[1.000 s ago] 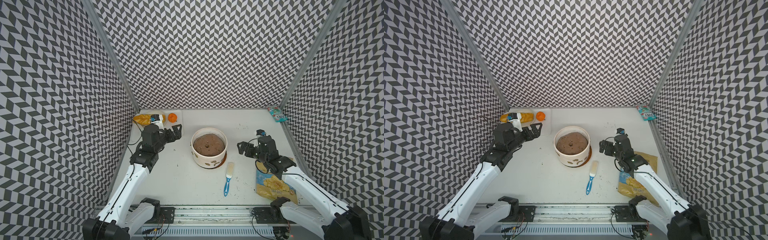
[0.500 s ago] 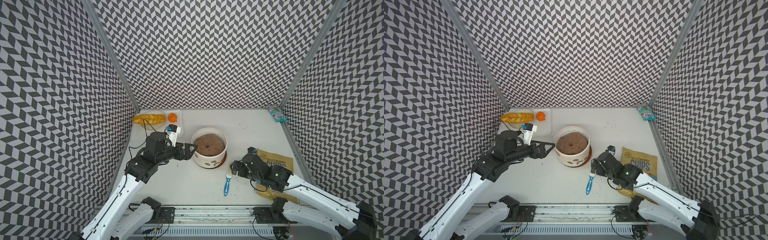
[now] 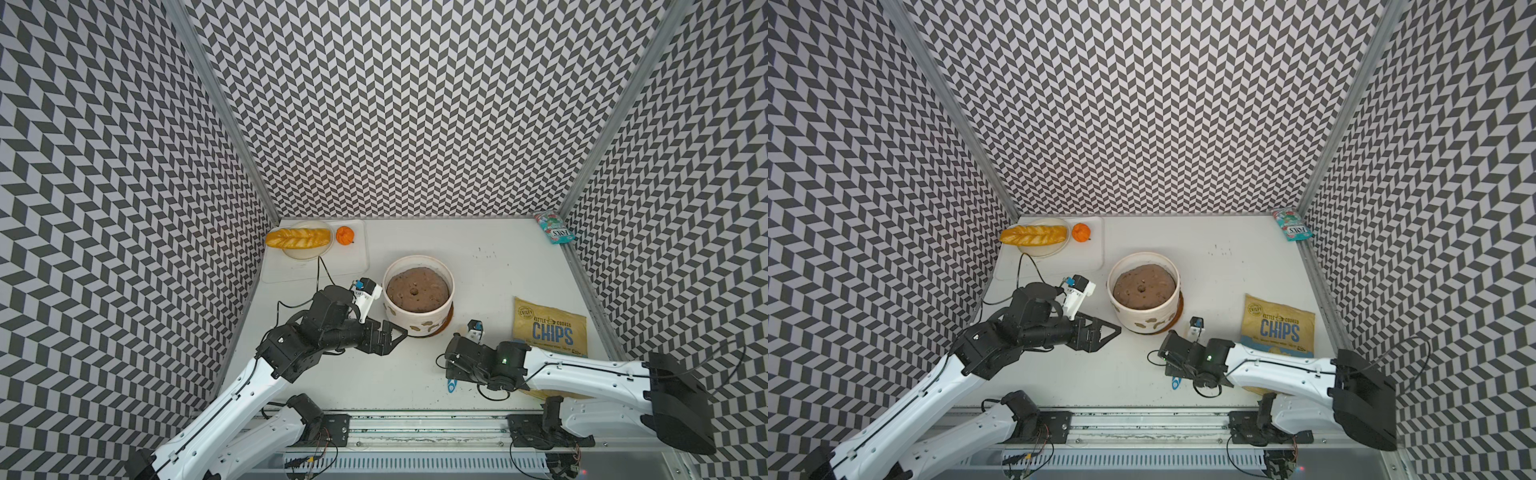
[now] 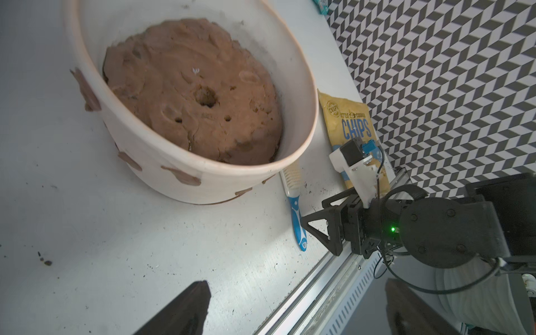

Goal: Scrub the dried mud off the ceramic pot
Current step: Pick up the brush from the center of the board.

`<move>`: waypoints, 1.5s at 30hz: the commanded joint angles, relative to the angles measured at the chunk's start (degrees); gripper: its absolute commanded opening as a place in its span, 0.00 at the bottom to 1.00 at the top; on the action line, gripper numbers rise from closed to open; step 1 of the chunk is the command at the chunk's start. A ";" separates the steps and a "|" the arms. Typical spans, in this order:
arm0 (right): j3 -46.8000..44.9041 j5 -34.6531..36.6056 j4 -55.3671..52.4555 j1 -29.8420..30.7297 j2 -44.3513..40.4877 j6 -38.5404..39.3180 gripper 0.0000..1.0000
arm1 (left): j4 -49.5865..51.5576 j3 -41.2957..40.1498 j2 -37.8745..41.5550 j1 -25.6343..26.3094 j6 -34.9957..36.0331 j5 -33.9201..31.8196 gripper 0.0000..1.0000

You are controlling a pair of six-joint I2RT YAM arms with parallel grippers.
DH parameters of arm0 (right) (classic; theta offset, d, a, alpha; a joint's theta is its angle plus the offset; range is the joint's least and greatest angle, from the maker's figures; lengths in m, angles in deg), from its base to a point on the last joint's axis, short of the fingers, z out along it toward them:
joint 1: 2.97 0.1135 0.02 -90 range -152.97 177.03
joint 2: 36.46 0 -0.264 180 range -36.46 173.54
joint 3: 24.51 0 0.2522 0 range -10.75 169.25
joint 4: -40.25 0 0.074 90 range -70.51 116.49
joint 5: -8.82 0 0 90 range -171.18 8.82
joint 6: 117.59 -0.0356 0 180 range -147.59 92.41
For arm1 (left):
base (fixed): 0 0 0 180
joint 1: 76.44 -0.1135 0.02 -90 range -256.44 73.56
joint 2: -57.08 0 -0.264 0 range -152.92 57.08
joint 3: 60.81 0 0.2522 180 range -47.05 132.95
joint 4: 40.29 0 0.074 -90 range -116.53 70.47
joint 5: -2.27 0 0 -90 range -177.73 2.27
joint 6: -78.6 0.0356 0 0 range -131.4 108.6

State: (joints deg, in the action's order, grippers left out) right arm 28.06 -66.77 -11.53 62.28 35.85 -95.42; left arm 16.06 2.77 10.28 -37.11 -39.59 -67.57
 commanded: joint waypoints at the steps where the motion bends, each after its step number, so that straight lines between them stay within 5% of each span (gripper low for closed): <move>1: -0.81 2.74 2.19 0.41 2.78 -1.36 0.78 | -0.52 -2.15 0.80 1.31 -1.71 -2.94 0.96; 16: 2.66 6.06 4.98 0.25 15.77 -0.96 0.58 | -2.91 -5.56 -1.38 2.09 -1.26 -6.21 0.96; 22: -0.09 5.26 8.83 -1.61 14.22 0.95 0.42 | -3.16 -6.06 -1.81 2.14 -0.58 -6.64 0.97; 28: -1.14 3.68 8.58 -1.99 14.04 2.70 0.13 | -4.11 -5.93 -2.34 2.14 -0.43 -5.69 0.97; 38: -5.86 2.23 12.12 -2.16 9.32 3.67 0.00 | -5.90 -4.97 -3.12 2.13 -0.14 -5.03 0.98; 45: -5.67 6.44 9.43 -3.27 1.58 5.61 0.00 | -9.31 -2.07 -3.14 2.12 -1.30 -4.11 0.98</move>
State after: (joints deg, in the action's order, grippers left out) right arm 22.55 -61.63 -0.18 59.70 40.75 -91.03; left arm 10.73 -2.08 6.80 -35.21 -40.75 -72.92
